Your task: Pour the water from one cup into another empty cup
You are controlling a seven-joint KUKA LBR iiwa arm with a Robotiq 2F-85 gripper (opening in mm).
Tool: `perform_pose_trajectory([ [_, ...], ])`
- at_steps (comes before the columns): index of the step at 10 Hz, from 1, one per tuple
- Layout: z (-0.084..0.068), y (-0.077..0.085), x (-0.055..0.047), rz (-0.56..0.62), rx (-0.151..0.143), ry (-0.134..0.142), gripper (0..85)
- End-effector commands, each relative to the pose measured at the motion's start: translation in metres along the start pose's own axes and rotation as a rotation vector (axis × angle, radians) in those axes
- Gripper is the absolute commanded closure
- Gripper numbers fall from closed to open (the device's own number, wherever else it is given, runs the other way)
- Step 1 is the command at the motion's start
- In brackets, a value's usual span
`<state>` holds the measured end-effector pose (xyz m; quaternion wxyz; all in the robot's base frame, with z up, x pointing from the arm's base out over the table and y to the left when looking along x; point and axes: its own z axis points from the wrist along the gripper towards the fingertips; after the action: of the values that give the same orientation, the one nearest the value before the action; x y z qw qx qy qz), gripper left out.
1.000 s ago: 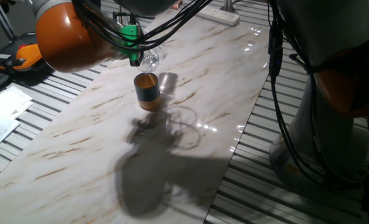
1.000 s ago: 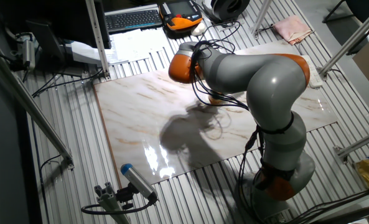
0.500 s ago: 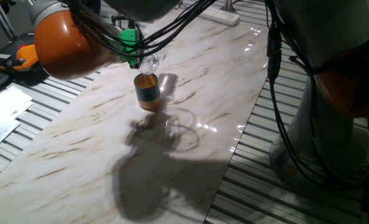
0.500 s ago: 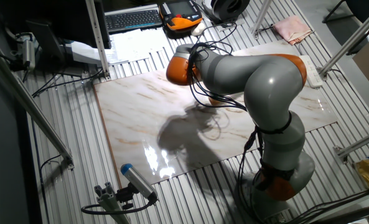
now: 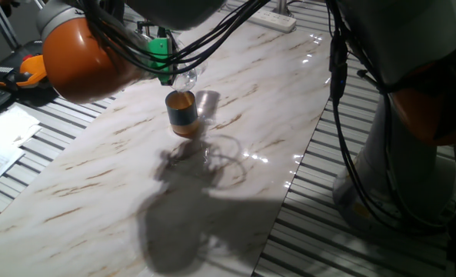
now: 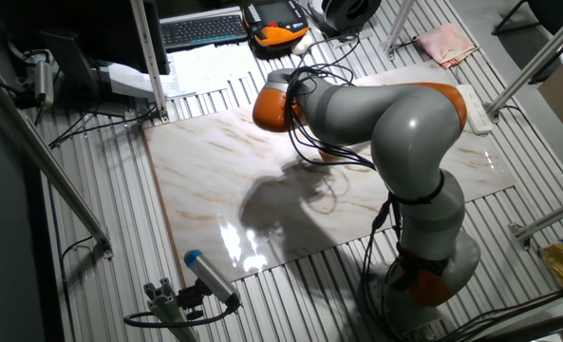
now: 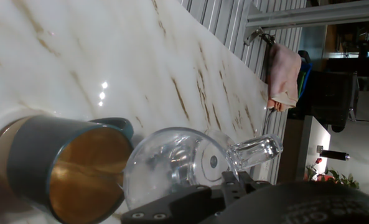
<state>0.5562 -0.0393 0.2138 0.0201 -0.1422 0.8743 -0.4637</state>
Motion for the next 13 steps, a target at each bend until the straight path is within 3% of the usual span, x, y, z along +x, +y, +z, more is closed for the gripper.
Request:
perform_pose_trajectory([
  [1,-0.0001,0.0003,-0.0001,-0.001,0.003,0.001,85.0],
  [12,-0.0059,0.0009,0.0014,-0.003,0.014,0.002,85.0],
  [13,-0.0064,0.0009,0.0014,-0.005,0.025,0.003,85.0],
])
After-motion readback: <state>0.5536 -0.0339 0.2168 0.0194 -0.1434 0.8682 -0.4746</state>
